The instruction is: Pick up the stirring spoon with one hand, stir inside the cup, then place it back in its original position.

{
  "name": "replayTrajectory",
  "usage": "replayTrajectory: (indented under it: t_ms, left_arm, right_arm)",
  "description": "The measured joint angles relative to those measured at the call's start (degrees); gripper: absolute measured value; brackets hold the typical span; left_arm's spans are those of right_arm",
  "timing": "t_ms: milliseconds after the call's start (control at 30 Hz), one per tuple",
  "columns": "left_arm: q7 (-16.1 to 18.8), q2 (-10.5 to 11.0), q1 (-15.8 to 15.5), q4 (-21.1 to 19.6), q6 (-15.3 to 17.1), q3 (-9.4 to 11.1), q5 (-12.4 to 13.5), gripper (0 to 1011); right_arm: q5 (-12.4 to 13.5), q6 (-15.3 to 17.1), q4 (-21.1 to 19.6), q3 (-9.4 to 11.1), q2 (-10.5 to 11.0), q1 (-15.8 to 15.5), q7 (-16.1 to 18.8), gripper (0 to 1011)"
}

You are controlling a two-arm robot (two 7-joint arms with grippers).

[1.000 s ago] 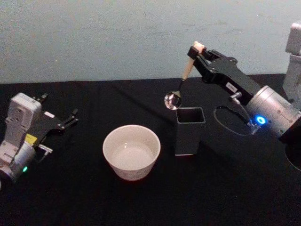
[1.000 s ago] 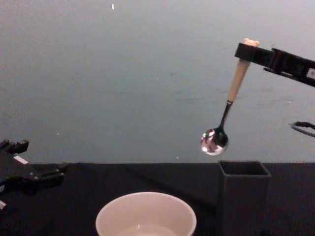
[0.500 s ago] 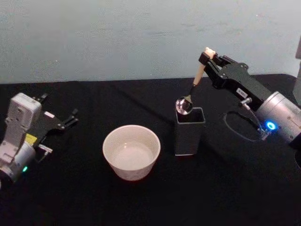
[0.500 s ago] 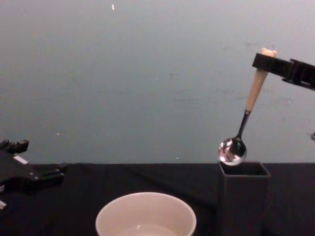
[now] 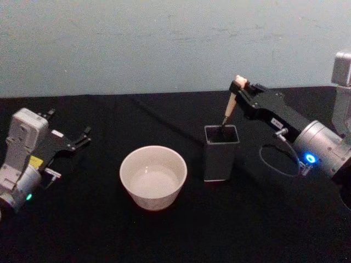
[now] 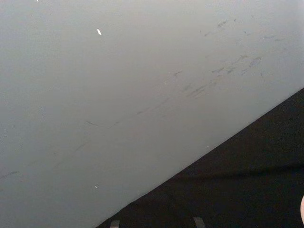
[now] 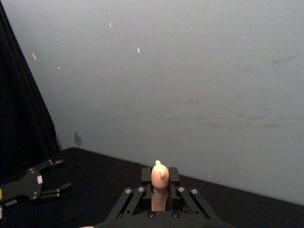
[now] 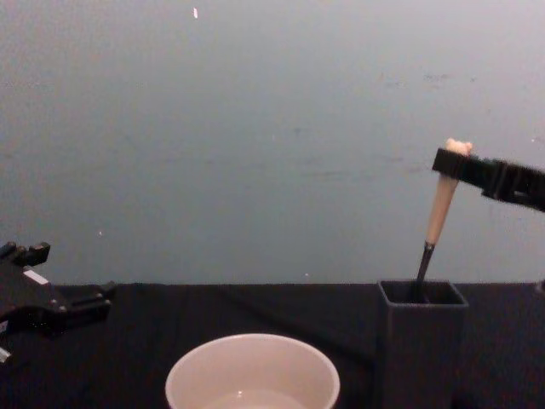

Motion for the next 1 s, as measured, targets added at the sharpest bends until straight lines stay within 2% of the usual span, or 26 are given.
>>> replayTrajectory:
  t_ms: [467, 1000]
  left_arm:
    - [0.0, 0.0, 0.0, 0.0, 0.0, 0.0, 0.0, 1001]
    - [0.0, 0.0, 0.0, 0.0, 0.0, 0.0, 0.0, 1001]
  right_arm:
    - [-2.4, 0.9, 4.1, -1.6, -1.3, 0.7, 0.0, 214]
    - [-2.6, 2.8, 5.1, -1.7, -1.4, -0.1, 0.3, 214]
